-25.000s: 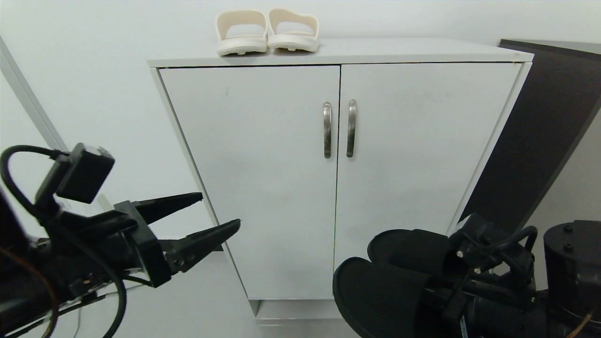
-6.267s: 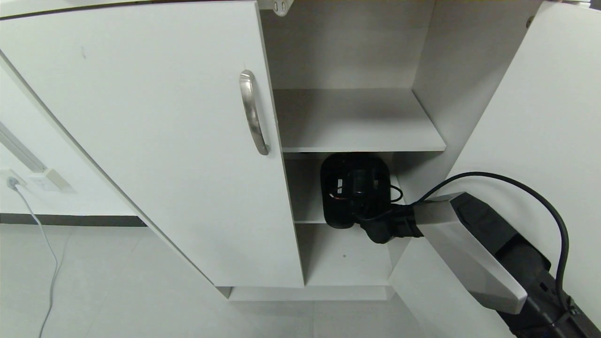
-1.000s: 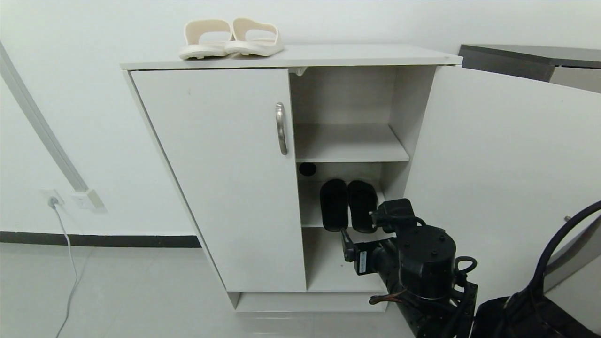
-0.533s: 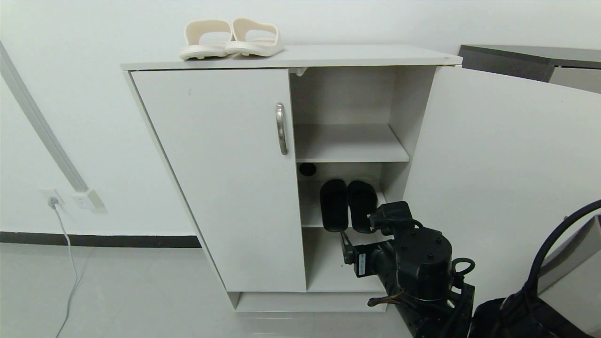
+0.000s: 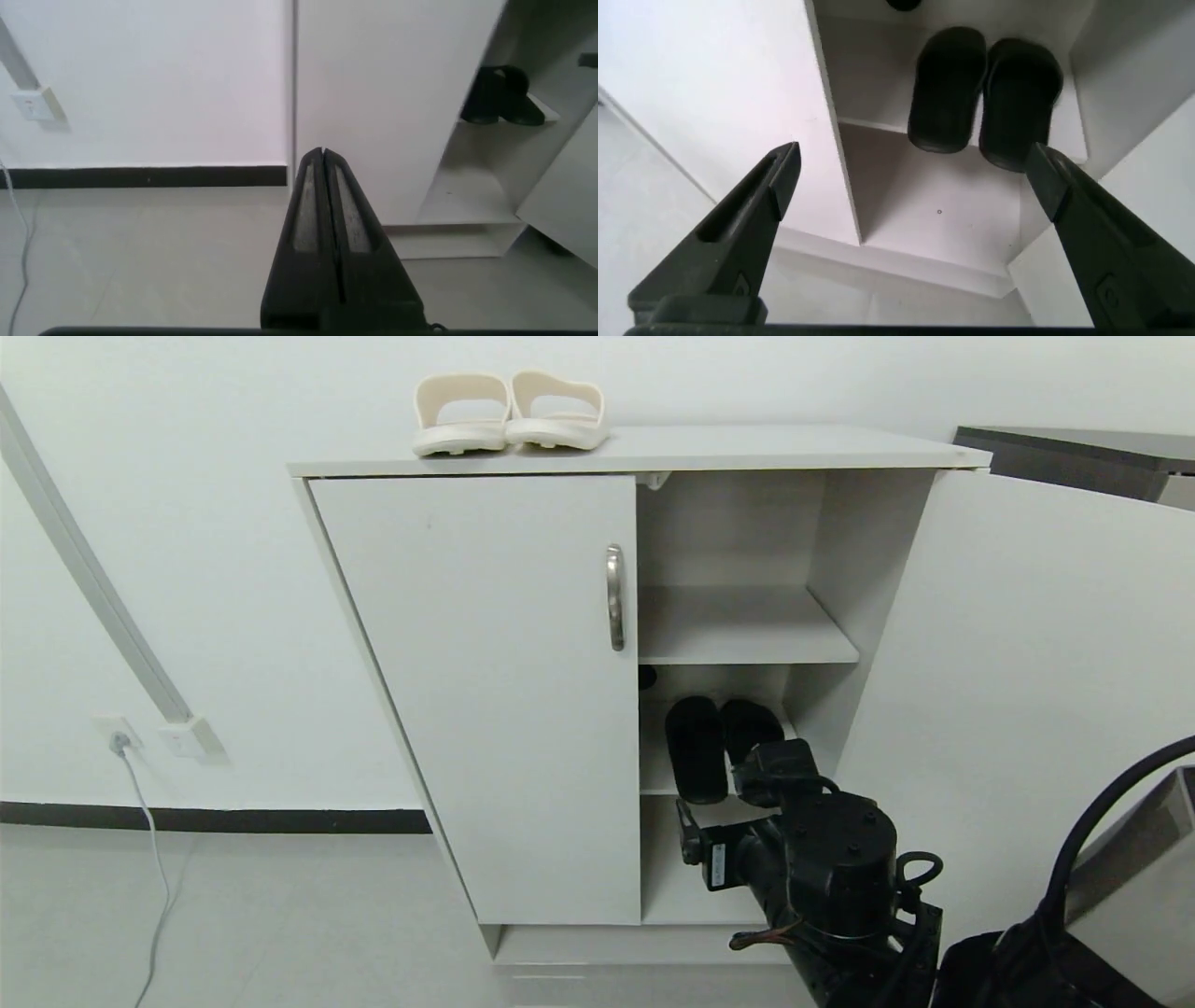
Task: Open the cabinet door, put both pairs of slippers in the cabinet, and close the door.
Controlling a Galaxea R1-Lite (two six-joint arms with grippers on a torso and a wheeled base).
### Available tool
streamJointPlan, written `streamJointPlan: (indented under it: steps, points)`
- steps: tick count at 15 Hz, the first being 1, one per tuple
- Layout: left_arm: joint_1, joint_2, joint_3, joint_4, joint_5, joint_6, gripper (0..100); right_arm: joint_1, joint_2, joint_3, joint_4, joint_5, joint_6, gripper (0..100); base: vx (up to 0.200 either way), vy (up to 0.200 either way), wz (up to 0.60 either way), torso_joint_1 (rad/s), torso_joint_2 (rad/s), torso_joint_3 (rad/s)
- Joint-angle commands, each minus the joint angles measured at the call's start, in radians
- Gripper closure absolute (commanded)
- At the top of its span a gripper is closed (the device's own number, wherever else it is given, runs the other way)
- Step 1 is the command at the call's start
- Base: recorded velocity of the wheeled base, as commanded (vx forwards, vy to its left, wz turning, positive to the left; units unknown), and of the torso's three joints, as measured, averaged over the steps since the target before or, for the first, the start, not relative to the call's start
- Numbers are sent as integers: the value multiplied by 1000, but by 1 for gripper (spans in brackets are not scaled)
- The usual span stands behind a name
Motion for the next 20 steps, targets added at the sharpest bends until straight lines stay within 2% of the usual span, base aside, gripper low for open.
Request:
streamJointPlan:
  steps: [1, 17, 20]
  points:
    - [0, 1, 0, 0, 0, 0, 100, 1, 3, 1, -2, 0, 1, 0, 0, 200, 0, 2, 2, 7]
    - [0, 1, 0, 0, 3, -2, 100, -7, 5, 38, -45, 11, -28, 0, 0, 200, 0, 1, 2, 2]
    - [0, 1, 0, 0, 3, -2, 100, -7, 5, 43, -45, 11, -28, 0, 0, 0, 0, 0, 0, 0]
